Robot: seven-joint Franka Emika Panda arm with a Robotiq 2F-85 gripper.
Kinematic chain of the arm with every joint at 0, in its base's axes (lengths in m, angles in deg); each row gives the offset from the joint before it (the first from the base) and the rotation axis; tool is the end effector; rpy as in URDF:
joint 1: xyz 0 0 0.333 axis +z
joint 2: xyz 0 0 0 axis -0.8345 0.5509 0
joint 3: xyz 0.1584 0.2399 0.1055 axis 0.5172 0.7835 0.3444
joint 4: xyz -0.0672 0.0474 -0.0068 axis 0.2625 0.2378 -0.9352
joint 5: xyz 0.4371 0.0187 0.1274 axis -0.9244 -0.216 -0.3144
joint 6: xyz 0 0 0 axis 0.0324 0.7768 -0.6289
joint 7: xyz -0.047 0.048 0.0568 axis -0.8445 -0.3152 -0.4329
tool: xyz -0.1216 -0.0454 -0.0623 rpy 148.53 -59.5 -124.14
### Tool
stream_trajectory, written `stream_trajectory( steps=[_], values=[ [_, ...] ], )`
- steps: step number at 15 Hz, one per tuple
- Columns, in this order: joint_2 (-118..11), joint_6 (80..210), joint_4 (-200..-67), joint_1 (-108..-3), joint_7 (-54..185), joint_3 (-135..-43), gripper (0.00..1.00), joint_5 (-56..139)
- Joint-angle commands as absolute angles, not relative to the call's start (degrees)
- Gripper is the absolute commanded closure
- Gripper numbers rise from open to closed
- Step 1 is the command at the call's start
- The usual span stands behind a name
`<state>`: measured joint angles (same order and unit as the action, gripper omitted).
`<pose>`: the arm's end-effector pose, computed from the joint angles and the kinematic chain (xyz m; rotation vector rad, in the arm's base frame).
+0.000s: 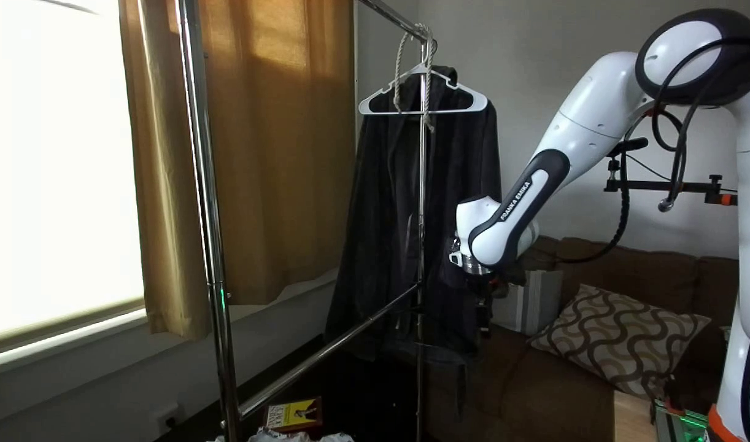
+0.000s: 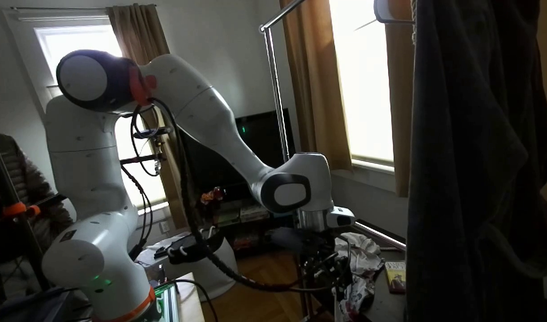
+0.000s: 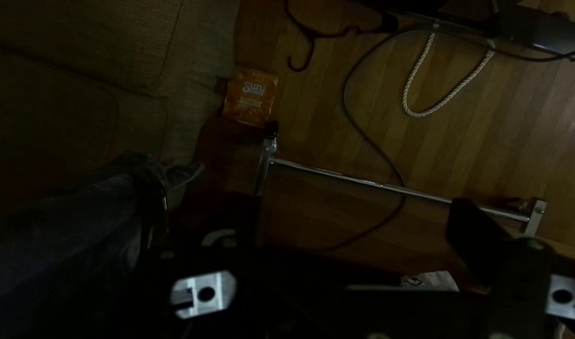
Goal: Pick up the black coat hanger and hang it on the top rail
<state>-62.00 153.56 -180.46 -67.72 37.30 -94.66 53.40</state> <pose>0.4773 -0.1898 0.1440 2.9775 0.4034 -0.1898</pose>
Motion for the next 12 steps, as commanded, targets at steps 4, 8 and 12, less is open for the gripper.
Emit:
stream_trajectory(
  steps=[4, 8, 12],
  values=[
    [-62.03, 153.43, -180.31, -67.78, 37.29, -94.56, 0.00, 53.40],
    [-62.03, 153.43, -180.30, -67.78, 37.28, -94.56, 0.00, 53.40],
    [-58.66, 165.92, -178.97, -72.24, 21.40, -91.91, 0.00, 34.09]
  ],
)
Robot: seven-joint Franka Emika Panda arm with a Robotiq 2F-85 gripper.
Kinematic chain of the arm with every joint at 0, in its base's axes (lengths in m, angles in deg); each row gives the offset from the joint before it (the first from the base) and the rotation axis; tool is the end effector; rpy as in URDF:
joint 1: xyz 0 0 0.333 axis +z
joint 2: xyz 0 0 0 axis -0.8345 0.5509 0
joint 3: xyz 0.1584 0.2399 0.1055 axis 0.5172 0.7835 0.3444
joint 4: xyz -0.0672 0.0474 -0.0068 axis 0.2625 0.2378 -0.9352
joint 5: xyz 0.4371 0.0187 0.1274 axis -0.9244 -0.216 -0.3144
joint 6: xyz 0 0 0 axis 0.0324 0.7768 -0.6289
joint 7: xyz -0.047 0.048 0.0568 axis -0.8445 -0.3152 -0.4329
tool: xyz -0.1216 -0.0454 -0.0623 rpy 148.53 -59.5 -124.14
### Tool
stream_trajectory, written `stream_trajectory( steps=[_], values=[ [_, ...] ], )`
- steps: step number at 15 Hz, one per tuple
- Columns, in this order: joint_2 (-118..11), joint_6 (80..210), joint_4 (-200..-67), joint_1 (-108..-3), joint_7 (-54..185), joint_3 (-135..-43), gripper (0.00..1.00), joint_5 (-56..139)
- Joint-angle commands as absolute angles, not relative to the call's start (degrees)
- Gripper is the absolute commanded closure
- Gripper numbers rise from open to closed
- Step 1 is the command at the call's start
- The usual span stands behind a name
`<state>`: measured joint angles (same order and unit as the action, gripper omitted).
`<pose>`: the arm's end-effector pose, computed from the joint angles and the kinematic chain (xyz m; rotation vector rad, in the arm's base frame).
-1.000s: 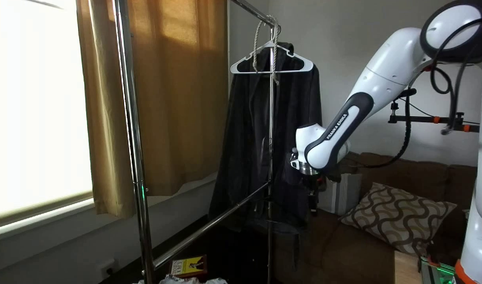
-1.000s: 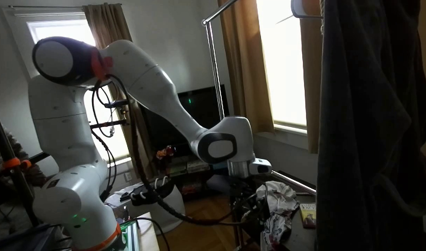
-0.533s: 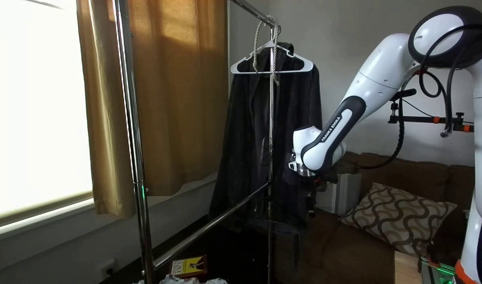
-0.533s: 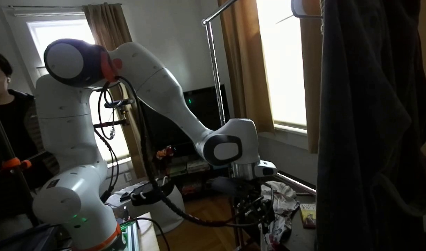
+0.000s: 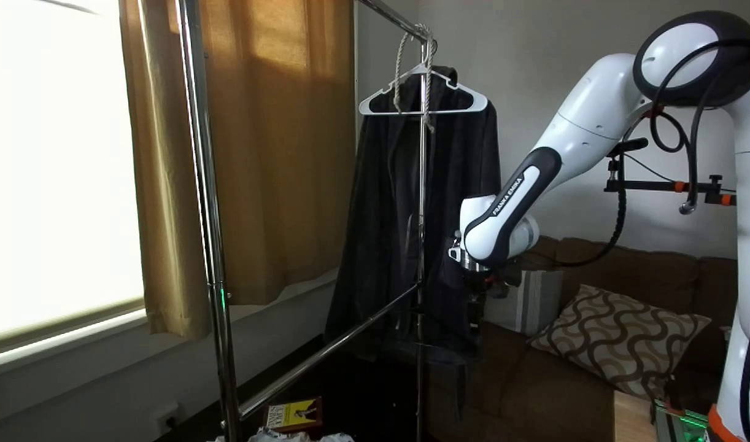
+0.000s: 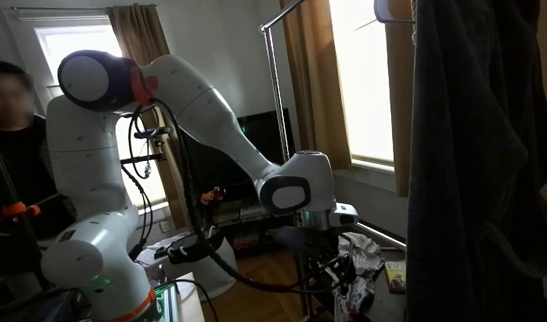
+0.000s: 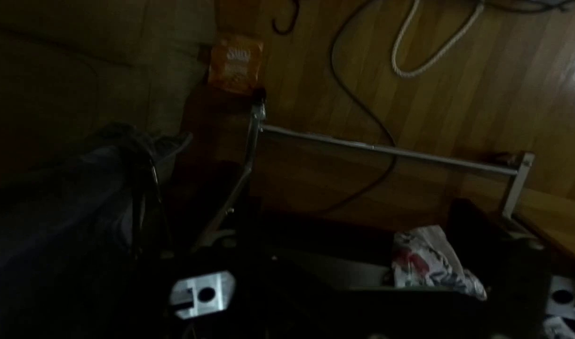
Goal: Pick up the black coat hanger and hang it on the top rail
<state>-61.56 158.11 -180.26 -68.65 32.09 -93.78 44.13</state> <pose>0.4891 -0.1906 0.1476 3.0509 0.3503 -0.0345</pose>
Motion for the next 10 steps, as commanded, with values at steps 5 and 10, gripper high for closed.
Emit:
stream_trajectory(
  steps=[5, 10],
  values=[
    [-48.13, 178.64, -170.23, -90.20, -1.20, -71.52, 0.00, 17.34],
    [-32.58, 175.01, -158.20, -103.04, -16.75, -61.44, 0.00, 16.86]
  ],
)
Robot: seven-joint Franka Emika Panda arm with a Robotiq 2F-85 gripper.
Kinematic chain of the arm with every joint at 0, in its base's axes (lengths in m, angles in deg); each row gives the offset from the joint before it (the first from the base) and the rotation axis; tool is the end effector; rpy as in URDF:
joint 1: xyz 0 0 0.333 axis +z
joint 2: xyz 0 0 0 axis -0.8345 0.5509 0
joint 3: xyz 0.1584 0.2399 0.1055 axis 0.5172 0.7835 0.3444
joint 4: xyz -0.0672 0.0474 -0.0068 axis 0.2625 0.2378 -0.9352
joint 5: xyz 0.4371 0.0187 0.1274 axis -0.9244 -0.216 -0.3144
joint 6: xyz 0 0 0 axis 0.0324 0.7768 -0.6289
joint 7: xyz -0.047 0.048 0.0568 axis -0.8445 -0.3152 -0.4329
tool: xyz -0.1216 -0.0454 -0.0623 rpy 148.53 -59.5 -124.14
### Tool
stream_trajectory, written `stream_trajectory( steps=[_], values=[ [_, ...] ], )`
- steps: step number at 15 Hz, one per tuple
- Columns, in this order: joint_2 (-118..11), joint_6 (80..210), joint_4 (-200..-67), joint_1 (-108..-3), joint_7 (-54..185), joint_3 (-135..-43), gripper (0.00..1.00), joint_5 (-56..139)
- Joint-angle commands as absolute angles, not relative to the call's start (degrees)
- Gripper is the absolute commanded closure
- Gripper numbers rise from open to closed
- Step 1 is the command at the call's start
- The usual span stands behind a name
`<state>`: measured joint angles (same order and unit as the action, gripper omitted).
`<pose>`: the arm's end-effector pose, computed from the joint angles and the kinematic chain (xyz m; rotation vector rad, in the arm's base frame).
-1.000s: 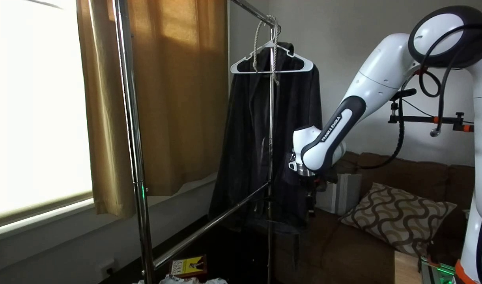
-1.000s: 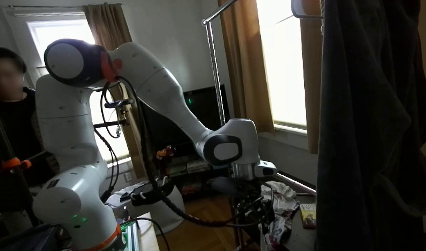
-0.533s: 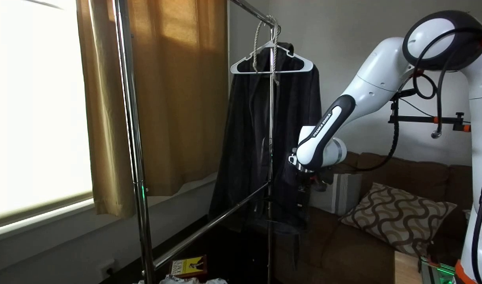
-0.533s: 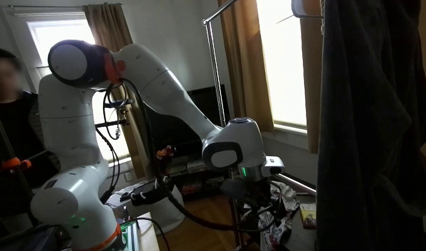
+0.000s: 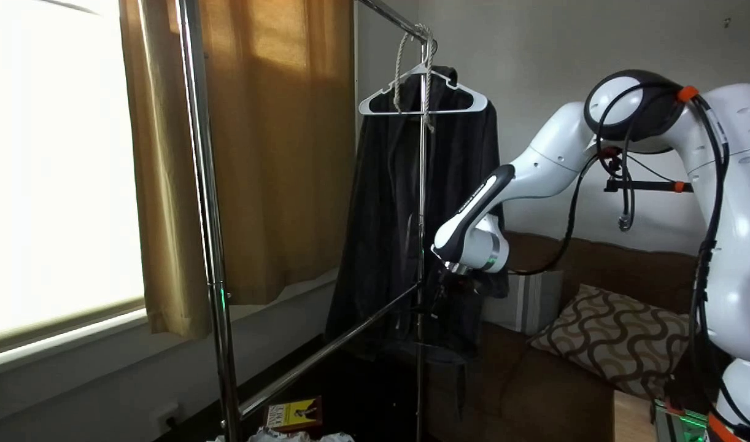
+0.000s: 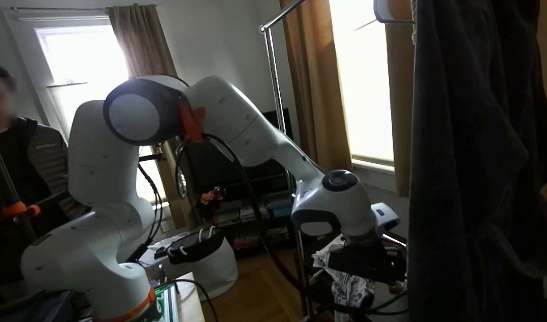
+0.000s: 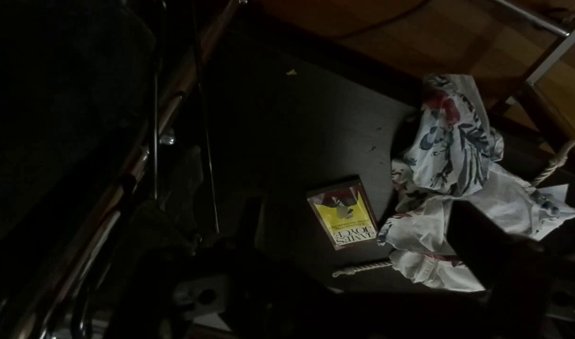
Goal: Pick up the black coat hanger and hang it on the top rail
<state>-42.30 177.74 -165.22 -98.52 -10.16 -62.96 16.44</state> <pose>0.5863 -0.2210 0.1124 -2.9803 -0.7056 -0.6369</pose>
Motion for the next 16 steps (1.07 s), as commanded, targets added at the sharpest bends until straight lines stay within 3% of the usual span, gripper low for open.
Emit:
stream_trajectory(
  steps=[1, 4, 10, 16],
  values=[
    [-30.66, 173.83, -156.85, -104.11, -17.94, -61.61, 0.00, 17.69],
    [-28.83, 171.58, -154.88, -100.91, -14.03, -67.79, 0.00, 21.14],
    [-29.39, 173.90, -156.61, -104.70, -15.83, -65.19, 0.00, 20.39],
    [-26.62, 176.29, -153.25, -103.30, -9.61, -68.16, 0.00, 20.11]
  ],
)
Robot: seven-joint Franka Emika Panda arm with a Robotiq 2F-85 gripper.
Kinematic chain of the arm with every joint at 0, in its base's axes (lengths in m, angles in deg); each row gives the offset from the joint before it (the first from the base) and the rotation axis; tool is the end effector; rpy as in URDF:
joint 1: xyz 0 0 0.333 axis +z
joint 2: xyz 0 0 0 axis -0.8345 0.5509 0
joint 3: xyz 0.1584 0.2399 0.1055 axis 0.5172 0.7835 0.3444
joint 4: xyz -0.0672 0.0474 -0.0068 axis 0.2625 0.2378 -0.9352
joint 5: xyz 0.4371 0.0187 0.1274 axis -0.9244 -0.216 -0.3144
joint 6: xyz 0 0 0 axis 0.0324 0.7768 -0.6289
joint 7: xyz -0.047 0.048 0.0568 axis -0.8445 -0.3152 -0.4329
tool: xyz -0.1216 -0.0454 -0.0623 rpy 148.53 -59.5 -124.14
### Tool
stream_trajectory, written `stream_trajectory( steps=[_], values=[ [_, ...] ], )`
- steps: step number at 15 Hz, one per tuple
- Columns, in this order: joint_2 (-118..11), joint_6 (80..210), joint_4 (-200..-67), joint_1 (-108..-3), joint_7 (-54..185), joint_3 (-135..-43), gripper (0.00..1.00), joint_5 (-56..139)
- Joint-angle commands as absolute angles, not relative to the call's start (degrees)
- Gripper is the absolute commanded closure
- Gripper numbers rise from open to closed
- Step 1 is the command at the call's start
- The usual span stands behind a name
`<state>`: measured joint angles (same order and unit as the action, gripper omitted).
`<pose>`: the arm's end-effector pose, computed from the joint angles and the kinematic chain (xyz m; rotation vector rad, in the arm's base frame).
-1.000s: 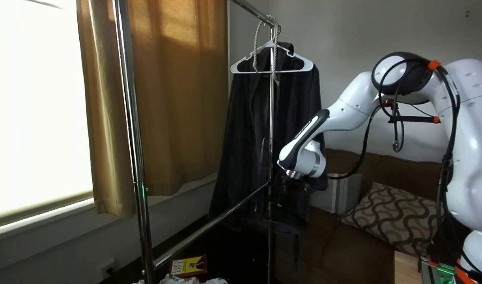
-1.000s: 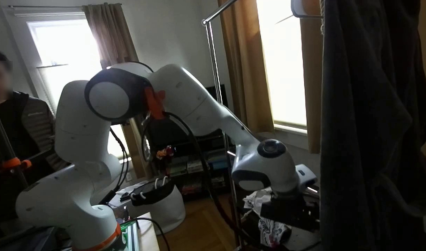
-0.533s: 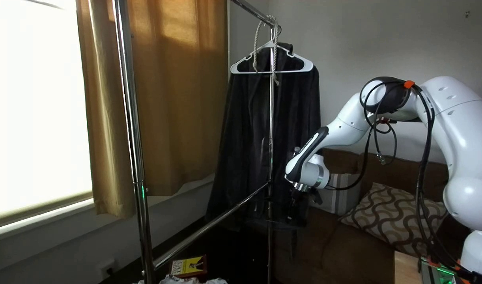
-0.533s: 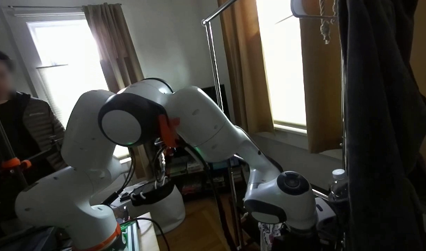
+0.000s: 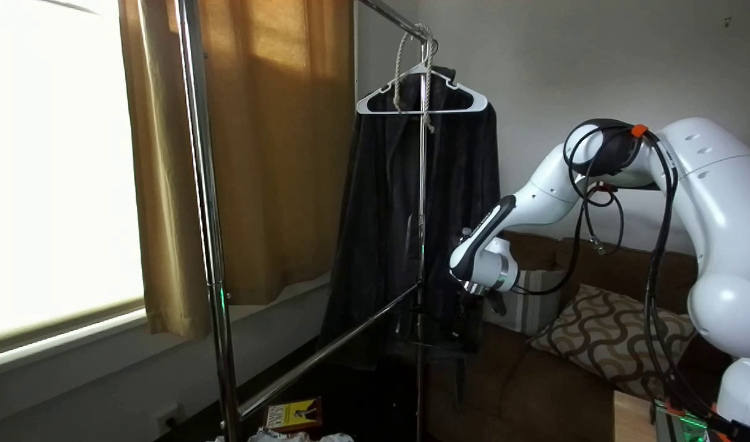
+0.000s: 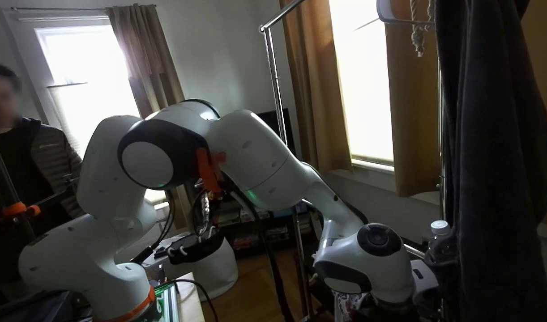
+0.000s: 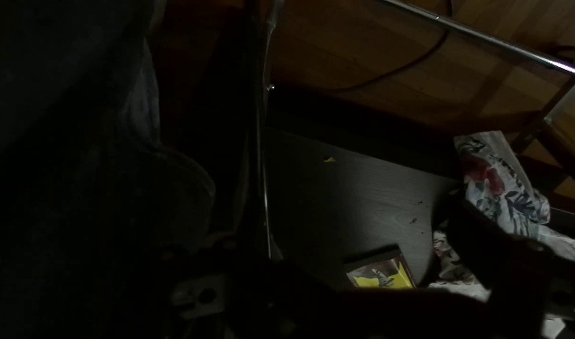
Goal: Pick up the black coat hanger and hang it on the top rail
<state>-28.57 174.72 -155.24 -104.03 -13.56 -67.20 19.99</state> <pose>0.5573 -0.3171 0.0241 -2.9796 -0.5865 -0.5245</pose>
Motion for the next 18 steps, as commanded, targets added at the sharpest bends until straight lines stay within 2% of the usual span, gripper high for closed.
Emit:
stream_trajectory(
  steps=[1, 6, 7, 8, 9, 13, 18],
  values=[
    [-25.78, 176.59, -152.20, -103.30, -8.31, -67.98, 0.00, 20.08],
    [-21.61, 176.39, -145.41, -96.82, 1.91, -72.86, 0.02, 23.88],
    [-20.92, 176.36, -144.39, -95.75, 3.49, -73.55, 0.17, 24.82],
    [-20.02, 176.14, -143.11, -94.72, 5.18, -74.17, 0.27, 25.66],
    [-19.35, 175.96, -142.17, -94.26, 6.23, -74.17, 0.30, 26.33],
    [-17.19, 175.75, -139.29, -92.50, 9.90, -74.77, 0.63, 28.64],
    [-15.63, 175.02, -137.35, -92.31, 12.57, -74.61, 0.99, 29.97]
  ],
)
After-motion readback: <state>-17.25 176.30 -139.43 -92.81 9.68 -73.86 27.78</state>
